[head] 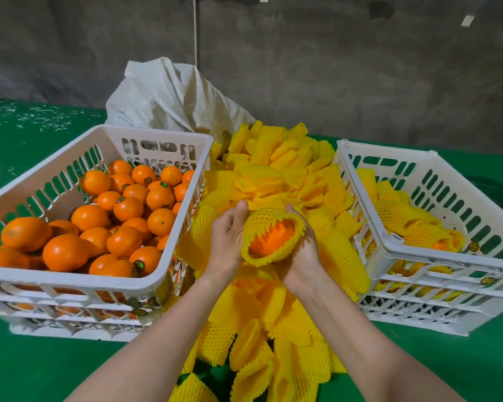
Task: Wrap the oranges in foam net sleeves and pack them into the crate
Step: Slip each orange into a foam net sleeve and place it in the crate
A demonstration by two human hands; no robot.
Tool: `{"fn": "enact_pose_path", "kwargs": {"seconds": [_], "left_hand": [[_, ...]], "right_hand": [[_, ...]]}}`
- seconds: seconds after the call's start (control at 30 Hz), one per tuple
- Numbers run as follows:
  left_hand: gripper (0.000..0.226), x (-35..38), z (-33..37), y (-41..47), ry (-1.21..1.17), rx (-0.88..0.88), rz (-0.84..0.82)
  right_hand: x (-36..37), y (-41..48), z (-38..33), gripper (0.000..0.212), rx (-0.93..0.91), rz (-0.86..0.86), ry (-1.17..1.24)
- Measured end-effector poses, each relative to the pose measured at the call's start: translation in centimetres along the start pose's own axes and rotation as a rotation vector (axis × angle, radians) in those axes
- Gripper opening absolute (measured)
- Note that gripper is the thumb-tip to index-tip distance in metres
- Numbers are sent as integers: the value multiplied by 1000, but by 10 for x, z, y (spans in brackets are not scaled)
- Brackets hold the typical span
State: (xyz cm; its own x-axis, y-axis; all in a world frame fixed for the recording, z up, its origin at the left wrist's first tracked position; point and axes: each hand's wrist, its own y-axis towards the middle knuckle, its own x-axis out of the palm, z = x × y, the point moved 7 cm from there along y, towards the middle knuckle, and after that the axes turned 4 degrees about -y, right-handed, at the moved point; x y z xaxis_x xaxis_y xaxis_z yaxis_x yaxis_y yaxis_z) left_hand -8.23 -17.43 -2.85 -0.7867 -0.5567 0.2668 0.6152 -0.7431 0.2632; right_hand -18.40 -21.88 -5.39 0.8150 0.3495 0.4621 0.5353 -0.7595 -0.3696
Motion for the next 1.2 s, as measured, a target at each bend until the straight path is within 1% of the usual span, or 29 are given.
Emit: {"fn": "enact_pose_path", "kwargs": {"seconds": [0.1,0.2,0.27,0.3,0.33,0.37,0.4,0.43,0.5,0.6,0.67,0.7,0.77,0.83,0.87,0.93,1.0,1.03,1.1,1.13,1.17,1.2], "left_hand": [[39,-1,1,4,90,33,29],[32,-1,-3,9,83,-61,23],[29,0,-9,10,6,-246,-14],[34,4,-14,7,-63,-381,-83],[42,11,-18,0,-149,-514,-185],[51,19,-19,-8,-239,-633,-291],[57,26,-19,-16,-322,-741,-365],[61,31,-18,-23,-403,-831,-402],[62,35,-16,-27,-514,-928,-405],[61,31,-16,-23,-478,-909,-418],[59,26,-18,-22,-444,-902,-435],[56,25,-17,-24,-428,-909,-455],[48,26,-14,-26,-400,-896,-504],[39,26,-10,-24,-415,-835,-475],[38,25,-9,-21,-410,-805,-438],[44,22,-7,-17,-324,-760,-353],[44,18,-3,-14,-204,-685,-294],[38,18,-2,-13,-169,-645,-274],[21,21,0,-17,-99,-588,-269],[20,25,1,-20,-67,-577,-287],[24,29,2,-22,-55,-570,-304],[32,33,4,-24,-88,-576,-308]], "right_hand": [[1,-1,-5,30,-75,-49,20],[3,-4,-15,43,-221,-106,-63],[0,-7,-25,33,-326,-50,-190],[0,-9,-31,33,-390,-20,-265],[-1,-12,-38,35,-470,-1,-345],[0,-15,-44,31,-551,7,-428],[-1,-16,-46,22,-591,6,-492],[-1,-16,-45,17,-593,-5,-537],[2,-19,-45,15,-586,-60,-557],[-2,-17,-46,33,-552,-65,-504],[-4,-18,-52,38,-602,-32,-530],[-5,-18,-54,37,-606,-21,-527],[-1,-17,-56,21,-615,-58,-587],[-2,-19,-58,11,-685,-70,-670],[-5,-21,-59,14,-731,-39,-705],[-8,-32,-59,25,-808,8,-750],[-4,-39,-51,33,-812,-51,-808],[-1,-40,-46,37,-798,-90,-858],[2,-40,-37,48,-789,-123,-943],[2,-40,-36,53,-787,-109,-965],[1,-41,-36,56,-787,-83,-969],[-1,-43,-36,57,-788,-55,-960]]}}
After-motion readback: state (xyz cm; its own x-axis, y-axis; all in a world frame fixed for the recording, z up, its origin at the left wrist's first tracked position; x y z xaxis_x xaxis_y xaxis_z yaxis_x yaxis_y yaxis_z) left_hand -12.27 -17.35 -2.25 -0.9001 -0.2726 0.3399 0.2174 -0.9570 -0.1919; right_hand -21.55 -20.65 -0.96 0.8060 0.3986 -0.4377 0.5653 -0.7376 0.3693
